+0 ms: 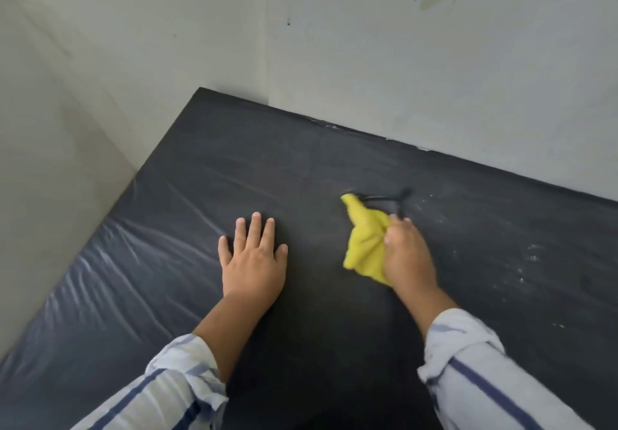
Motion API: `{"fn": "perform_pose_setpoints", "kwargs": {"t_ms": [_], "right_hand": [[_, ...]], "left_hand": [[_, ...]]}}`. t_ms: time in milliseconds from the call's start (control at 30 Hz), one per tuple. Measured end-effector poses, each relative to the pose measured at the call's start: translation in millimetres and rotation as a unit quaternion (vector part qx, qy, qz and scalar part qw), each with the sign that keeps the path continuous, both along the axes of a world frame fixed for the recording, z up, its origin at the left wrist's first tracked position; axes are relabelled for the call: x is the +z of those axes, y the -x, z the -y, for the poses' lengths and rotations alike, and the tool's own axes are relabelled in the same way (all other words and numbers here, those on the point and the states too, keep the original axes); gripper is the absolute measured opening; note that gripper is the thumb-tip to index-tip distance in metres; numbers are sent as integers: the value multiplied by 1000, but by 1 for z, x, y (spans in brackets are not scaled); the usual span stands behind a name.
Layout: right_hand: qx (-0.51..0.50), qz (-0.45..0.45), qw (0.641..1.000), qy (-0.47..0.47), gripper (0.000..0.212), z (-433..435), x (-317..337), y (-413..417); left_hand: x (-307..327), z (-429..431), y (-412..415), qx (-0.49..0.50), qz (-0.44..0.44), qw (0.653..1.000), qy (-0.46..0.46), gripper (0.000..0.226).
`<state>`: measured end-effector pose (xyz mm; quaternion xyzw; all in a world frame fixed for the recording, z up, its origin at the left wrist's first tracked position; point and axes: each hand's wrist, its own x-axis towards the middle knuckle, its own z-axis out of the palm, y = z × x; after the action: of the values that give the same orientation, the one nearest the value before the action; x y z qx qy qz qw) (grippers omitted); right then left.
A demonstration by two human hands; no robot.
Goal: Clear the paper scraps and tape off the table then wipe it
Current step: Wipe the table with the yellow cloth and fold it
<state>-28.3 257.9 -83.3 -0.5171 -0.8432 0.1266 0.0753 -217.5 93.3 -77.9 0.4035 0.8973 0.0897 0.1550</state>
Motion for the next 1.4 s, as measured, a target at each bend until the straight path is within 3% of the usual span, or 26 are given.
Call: {"fn": "perform_pose_setpoints", "kwargs": {"t_ms": [67, 167, 200, 333, 400, 533, 600, 733, 800, 867, 933, 1000, 1100, 1167, 1300, 1400], "right_hand": [[-60, -3, 998, 23, 44, -14, 6, -3], [-51, 48, 997, 30, 81, 3, 13, 23], [-39, 71, 996, 29, 81, 9, 9, 30], [-5, 12, 996, -88, 38, -6, 4, 13], [-9, -6, 992, -122, 35, -37, 3, -11], [-148, -79, 982, -91, 36, -90, 31, -28], [-110, -111, 982, -111, 24, -89, 51, 9], [44, -48, 997, -42, 36, -61, 31, 84], [71, -30, 995, -66, 39, -67, 5, 82], [47, -40, 990, -128, 44, -95, 2, 55], [20, 33, 982, -185, 50, -137, -3, 5], [-76, 79, 980, -165, 57, -175, -2, -68], [-213, 62, 960, -173, 58, -189, 9, -120], [-180, 54, 964, -187, 60, -158, 15, -82], [25, 2, 989, -147, 38, -60, 0, -25], [-28, 24, 990, -140, 41, -81, -8, -94]], "left_hand": [[2, -15, -3, -10, -4, 1000, 0, 57], [3, -45, -9, -40, -5, 999, -7, 56], [4, -56, -11, -51, 0, 999, -9, 56], [5, -97, -19, -75, 18, 997, -7, 56], [4, -109, -21, -71, 13, 997, 1, 57], [2, -128, -24, -54, -1, 998, 11, 57], [1, -140, -26, -60, -3, 998, 7, 57], [-4, -152, -25, -73, -15, 997, 10, 57], [-6, -152, -24, -65, -20, 998, 9, 56], [-6, -152, -24, -62, -25, 998, 9, 56], [-6, -152, -26, -67, -31, 997, 17, 56], [-6, -151, -26, -66, -34, 997, 22, 56], [-5, -155, -32, -48, -35, 998, 17, 56], [-1, -162, -52, -51, -21, 998, 12, 56], [-2, -168, -99, -116, -15, 993, 7, 56], [-3, -166, -94, -120, -29, 992, 13, 56]]}}
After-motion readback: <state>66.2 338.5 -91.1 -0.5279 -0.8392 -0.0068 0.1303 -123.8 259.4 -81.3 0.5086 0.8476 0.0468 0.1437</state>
